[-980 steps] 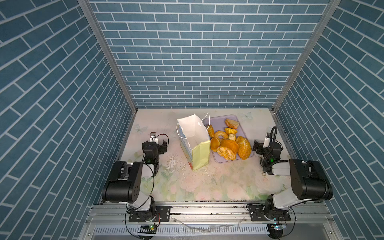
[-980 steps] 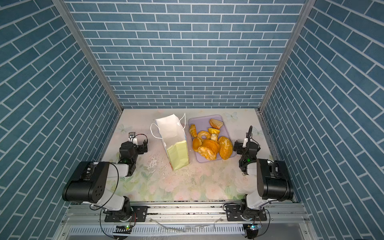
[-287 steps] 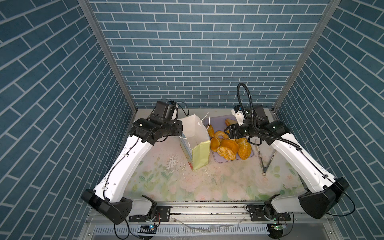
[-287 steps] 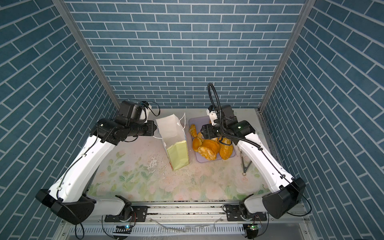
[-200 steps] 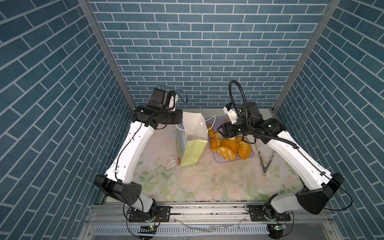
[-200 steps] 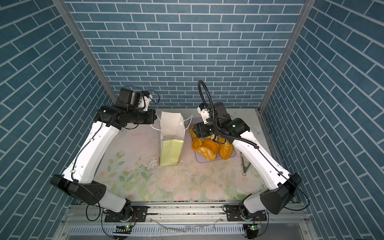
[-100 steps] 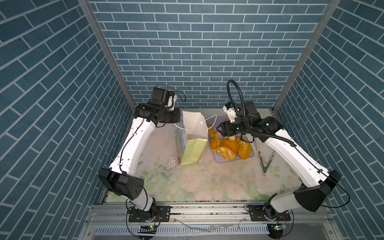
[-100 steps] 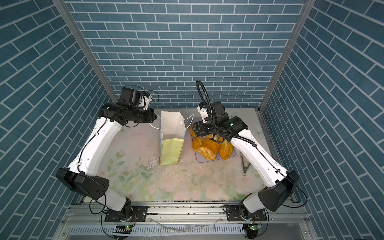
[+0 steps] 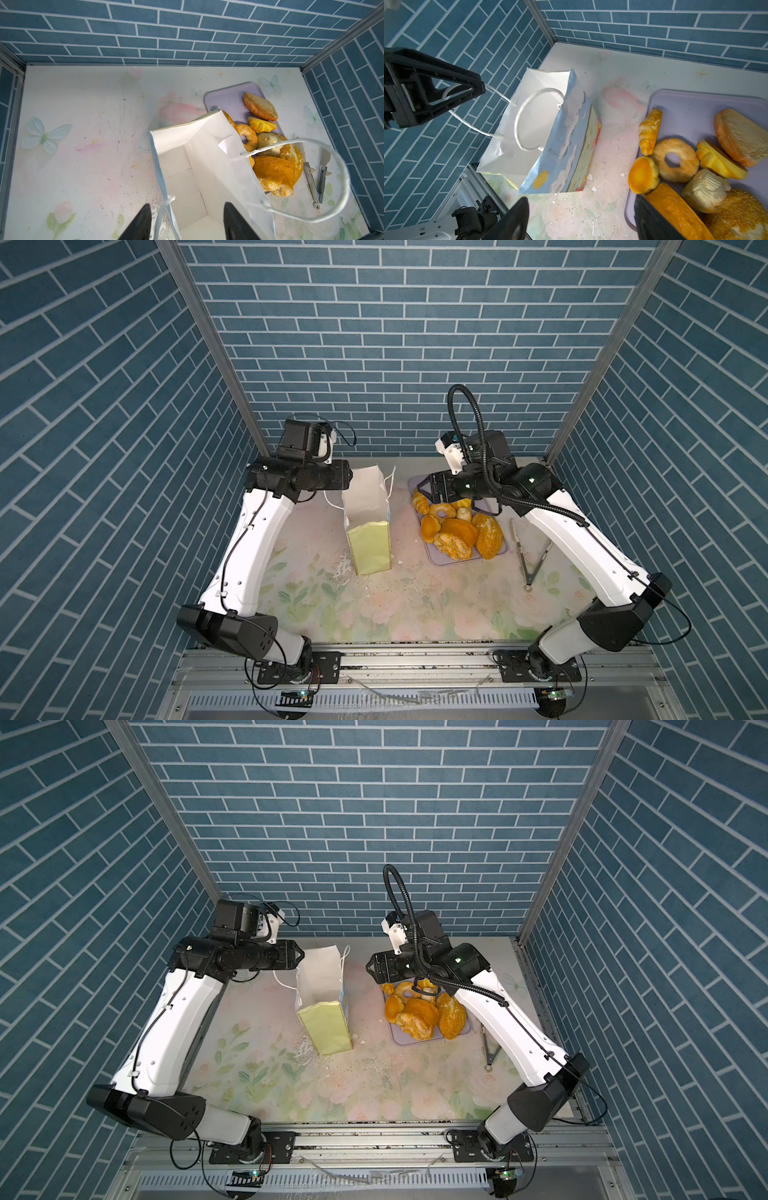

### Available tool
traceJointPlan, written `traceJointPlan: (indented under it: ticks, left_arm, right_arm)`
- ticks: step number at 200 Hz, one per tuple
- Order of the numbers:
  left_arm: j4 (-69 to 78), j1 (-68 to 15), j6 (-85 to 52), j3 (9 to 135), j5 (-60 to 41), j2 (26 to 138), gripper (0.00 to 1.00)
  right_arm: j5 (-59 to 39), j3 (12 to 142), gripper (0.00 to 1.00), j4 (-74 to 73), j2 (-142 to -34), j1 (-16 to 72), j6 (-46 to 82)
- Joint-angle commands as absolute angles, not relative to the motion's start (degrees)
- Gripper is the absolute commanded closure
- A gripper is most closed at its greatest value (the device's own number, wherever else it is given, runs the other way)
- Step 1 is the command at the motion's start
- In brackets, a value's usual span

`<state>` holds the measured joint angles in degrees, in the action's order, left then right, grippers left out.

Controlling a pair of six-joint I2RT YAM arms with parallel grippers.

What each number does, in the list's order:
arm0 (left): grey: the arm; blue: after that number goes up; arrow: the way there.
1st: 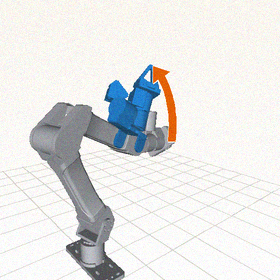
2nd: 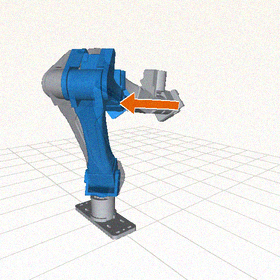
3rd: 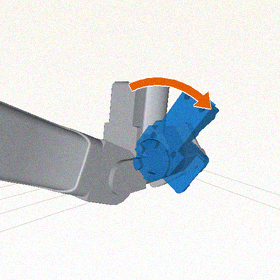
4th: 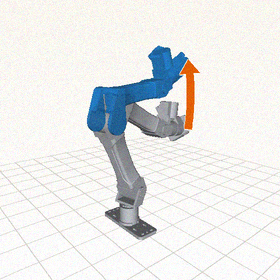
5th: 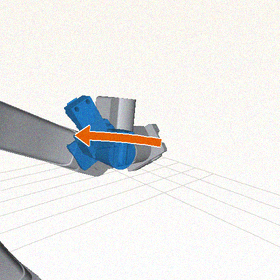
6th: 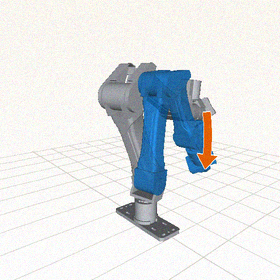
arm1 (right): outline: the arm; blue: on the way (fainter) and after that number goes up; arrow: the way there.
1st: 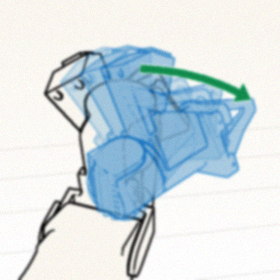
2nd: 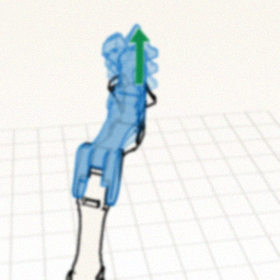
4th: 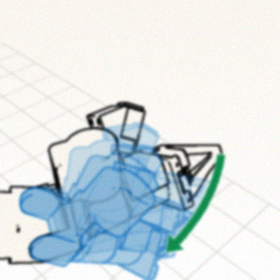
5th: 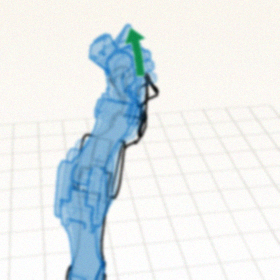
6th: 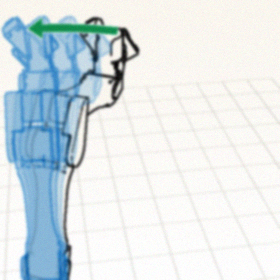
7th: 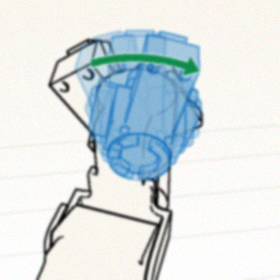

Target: Place the fake bread into the paper bag

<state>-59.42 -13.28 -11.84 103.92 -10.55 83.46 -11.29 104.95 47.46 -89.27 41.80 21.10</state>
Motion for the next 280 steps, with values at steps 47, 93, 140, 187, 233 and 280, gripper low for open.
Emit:
traceJointPlan:
  ticks: [47,93,140,187,233,280]
  left_arm:
    - [-61.49,-11.16,-10.51,100.53,-10.82,79.89,0.38]
    - [-61.96,-11.12,-10.16,99.74,-11.69,79.67,0.4]
    - [-63.22,-11.12,-10.33,98.44,-10.16,78.28,0.44]
    - [-63.34,-11.11,-10.48,97.93,-11.34,78.91,0.73]
    - [-60.64,-11.14,-10.32,100.35,-14.05,82.66,1.0]
    - [-58.81,-11.86,-10.94,104.84,-16.79,88.09,1.0]
  right_arm:
    - [-13.75,113.16,0.21,49.19,-95.34,44.57,22.55]
    - [-15.04,122.08,0.27,52.36,-102.05,46.31,21.89]
    - [-15.57,127.76,0.34,53.44,-107.89,46.89,24.26]
    - [-15.61,133.89,0.58,53.37,-112.94,47.38,24.35]
    - [-7.41,135.68,0.97,54.18,-112.56,47.44,23.84]
    - [0.49,131.59,1.0,54.15,-108.8,47.22,23.03]
